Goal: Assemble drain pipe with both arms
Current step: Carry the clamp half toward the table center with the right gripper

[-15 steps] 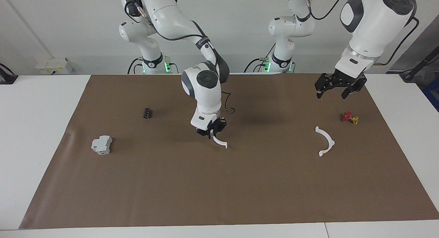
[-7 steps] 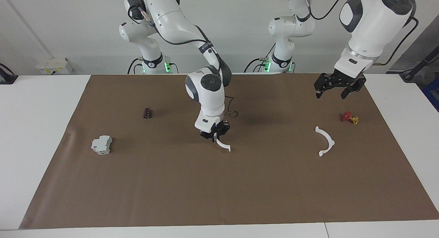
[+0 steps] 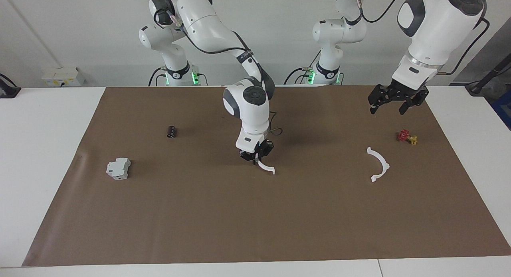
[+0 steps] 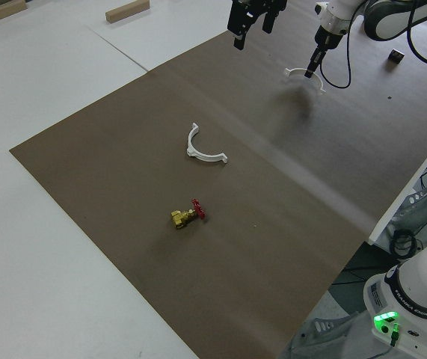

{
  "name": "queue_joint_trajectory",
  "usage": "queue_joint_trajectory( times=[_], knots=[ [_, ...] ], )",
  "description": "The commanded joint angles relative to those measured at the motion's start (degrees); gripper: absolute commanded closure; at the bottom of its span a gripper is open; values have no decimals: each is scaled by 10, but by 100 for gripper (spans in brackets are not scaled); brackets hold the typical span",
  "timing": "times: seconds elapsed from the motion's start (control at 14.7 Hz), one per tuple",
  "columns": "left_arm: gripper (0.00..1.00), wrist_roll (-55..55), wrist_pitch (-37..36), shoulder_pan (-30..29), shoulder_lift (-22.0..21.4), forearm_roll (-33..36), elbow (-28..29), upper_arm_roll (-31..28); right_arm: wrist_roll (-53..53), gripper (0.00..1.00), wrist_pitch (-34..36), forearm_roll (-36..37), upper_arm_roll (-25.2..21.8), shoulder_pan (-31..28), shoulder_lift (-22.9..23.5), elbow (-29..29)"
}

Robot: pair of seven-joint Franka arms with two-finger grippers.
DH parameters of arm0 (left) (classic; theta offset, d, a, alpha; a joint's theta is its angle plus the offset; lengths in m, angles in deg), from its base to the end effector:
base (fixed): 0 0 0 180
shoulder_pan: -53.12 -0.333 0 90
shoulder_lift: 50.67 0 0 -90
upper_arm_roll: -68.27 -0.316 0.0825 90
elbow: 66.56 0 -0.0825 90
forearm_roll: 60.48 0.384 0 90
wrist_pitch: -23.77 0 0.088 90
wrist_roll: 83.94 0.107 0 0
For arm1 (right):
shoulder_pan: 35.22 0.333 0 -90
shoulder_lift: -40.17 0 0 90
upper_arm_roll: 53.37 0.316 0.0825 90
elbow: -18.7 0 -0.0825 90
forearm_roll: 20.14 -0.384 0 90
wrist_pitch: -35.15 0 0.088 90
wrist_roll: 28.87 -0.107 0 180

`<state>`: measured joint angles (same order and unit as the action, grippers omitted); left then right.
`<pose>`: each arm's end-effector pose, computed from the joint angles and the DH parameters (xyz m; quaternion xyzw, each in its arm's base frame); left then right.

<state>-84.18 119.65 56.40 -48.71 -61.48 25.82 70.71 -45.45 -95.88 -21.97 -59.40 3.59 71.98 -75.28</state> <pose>0.5703 -0.0584 0.5946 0.9988 -0.0470 0.0129 0.0101 0.5779 0.3841 0.3036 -0.9889 -0.1400 -0.0492 0.0063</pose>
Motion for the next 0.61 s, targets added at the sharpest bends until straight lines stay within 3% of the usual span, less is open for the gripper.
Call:
queue_joint_trajectory(
  times=[0.0, 0.41, 0.48, 0.55],
  knots=[
    [0, -5, 1, 2, -11, 7, 9, -2, -42, 100, -14, 10, -1, 2, 4, -5],
    [0, -6, -9, 3, -15, 7, 14, -9, -59, 100, -28, 11, -1, 2, 4, -16],
    [0, -6, -12, 3, -15, 7, 15, -9, -59, 80, -34, 11, -1, 3, 4, -21],
    [0, -6, -12, 3, -15, 7, 15, -10, -61, 1, -41, 11, -1, 4, 3, -25]
  ],
)
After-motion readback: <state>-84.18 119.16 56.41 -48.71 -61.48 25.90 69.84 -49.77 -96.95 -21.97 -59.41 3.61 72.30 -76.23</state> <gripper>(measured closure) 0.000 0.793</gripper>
